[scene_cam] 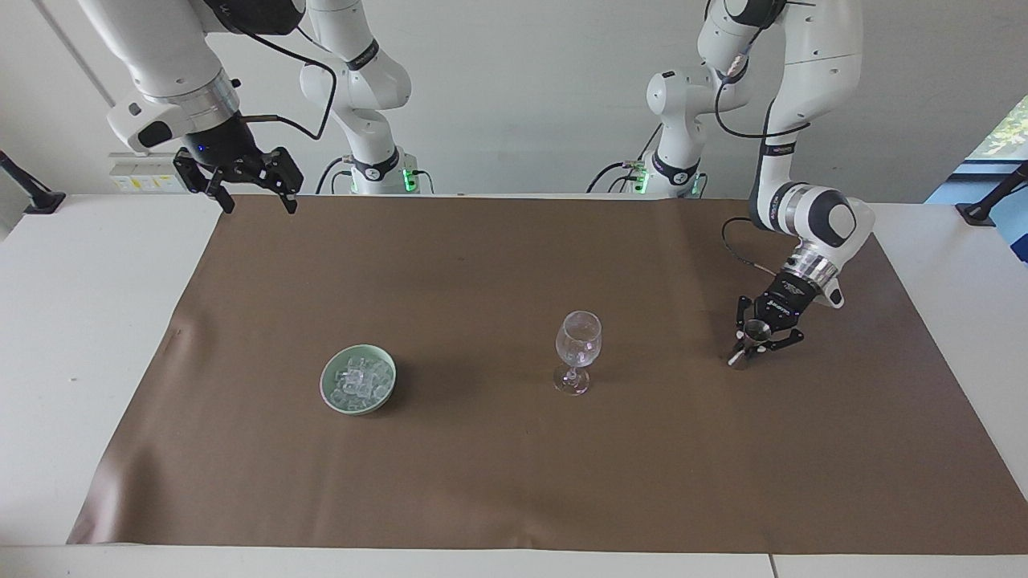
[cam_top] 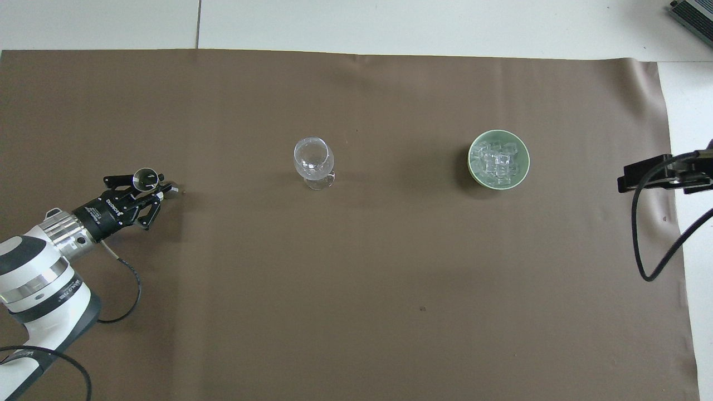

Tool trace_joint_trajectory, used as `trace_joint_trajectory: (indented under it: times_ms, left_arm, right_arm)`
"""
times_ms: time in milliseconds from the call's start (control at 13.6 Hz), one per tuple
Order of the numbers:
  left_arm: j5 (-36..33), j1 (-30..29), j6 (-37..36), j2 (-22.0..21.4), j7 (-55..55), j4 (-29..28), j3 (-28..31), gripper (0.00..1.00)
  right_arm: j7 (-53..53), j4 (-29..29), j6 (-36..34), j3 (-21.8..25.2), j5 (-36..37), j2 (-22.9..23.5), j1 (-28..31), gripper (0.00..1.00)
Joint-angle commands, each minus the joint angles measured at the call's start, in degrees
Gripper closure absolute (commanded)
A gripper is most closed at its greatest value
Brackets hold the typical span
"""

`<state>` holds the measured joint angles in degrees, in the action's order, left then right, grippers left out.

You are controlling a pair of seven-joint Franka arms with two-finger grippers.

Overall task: Pour wine and add ice with both arms
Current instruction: 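Close the left gripper around the silver cup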

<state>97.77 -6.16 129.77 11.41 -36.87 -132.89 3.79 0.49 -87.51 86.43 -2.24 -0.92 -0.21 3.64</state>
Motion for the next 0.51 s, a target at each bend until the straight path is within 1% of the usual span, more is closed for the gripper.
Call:
trace_joint_trajectory:
  times_ms: [0,73,440]
  left_arm:
    - [1.3,1.2,1.2,0.6,0.1,0.7,0.4,0.96]
    - [1.3,1.2,1.2,0.6,0.1,0.8,0.5,1.0]
    - [1.2,1.2,0.7,0.8,-0.3,1.2,0.5,1.0]
  right_arm:
    - [-0.3,-1.2,0.2,-0.1,-0.5,-0.9,0.5,0.0]
    - [-0.3,-1.2,0.2,-0.2,-0.5,-0.9,0.5,0.0]
    - [-0.3,-1.2,0.2,-0.2,-0.5,-0.9,0.5,0.0]
